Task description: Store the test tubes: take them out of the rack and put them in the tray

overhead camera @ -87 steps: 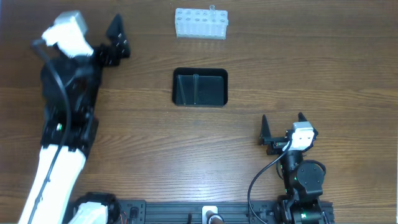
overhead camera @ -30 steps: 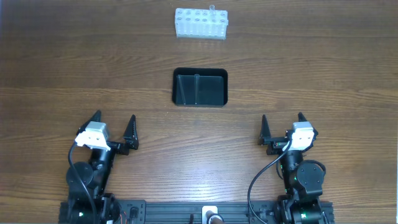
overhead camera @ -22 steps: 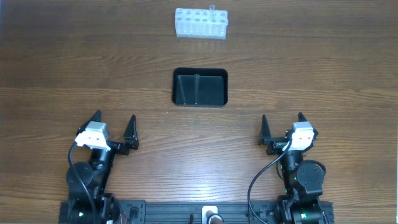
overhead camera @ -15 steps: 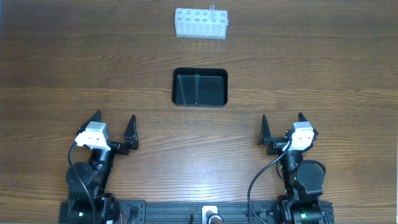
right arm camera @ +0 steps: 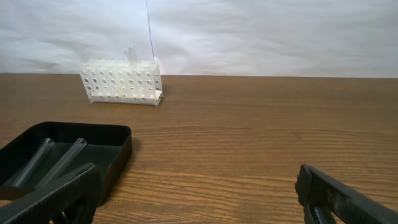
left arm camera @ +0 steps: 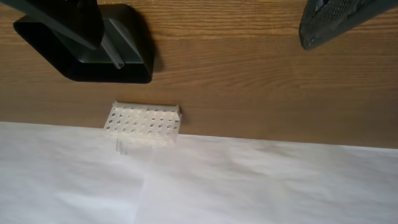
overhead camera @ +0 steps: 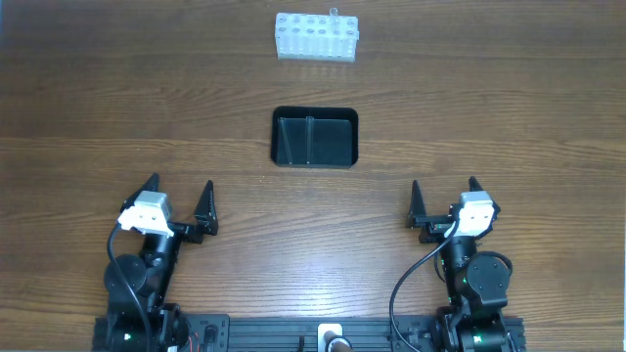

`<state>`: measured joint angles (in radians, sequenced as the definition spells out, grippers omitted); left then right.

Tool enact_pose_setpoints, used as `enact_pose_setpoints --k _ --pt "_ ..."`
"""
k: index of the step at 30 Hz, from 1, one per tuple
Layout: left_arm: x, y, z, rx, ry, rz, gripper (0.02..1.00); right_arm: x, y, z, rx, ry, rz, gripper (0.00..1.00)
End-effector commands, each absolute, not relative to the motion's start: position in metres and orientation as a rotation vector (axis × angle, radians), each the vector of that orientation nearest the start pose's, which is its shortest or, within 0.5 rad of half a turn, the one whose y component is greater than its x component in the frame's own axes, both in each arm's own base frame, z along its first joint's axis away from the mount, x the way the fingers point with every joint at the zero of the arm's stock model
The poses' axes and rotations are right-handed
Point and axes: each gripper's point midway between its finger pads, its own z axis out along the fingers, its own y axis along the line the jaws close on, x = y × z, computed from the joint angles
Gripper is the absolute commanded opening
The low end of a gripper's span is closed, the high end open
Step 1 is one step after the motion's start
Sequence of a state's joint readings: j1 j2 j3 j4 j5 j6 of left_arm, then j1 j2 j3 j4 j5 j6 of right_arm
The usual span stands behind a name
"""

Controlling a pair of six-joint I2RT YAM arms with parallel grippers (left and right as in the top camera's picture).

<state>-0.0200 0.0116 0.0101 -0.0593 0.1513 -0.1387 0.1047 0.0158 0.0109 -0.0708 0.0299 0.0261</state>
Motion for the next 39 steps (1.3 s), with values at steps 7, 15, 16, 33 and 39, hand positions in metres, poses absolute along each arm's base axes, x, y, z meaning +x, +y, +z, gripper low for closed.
enact_pose_setpoints --k 7,15,16,33,39 --pt "0.244 -0.031 0.161 0.019 1.636 -0.256 0.998 0.252 0.019 0.120 -0.046 1.805 0.045 0.991" --pt "0.244 -0.031 0.161 0.019 1.636 -0.256 0.998 0.283 0.008 0.148 -0.009 1.680 -0.043 0.993" --pt "0.244 -0.031 0.161 0.019 1.636 -0.256 0.998 0.287 0.009 0.152 -0.021 1.662 -0.054 0.993" --pt "0.244 -0.031 0.161 0.019 1.636 -0.256 0.998 0.404 0.026 0.190 -0.106 1.545 -0.126 0.991" --pt "0.244 -0.031 0.161 0.019 1.636 -0.255 0.996 0.442 0.054 0.181 -0.173 1.660 -0.086 0.991"
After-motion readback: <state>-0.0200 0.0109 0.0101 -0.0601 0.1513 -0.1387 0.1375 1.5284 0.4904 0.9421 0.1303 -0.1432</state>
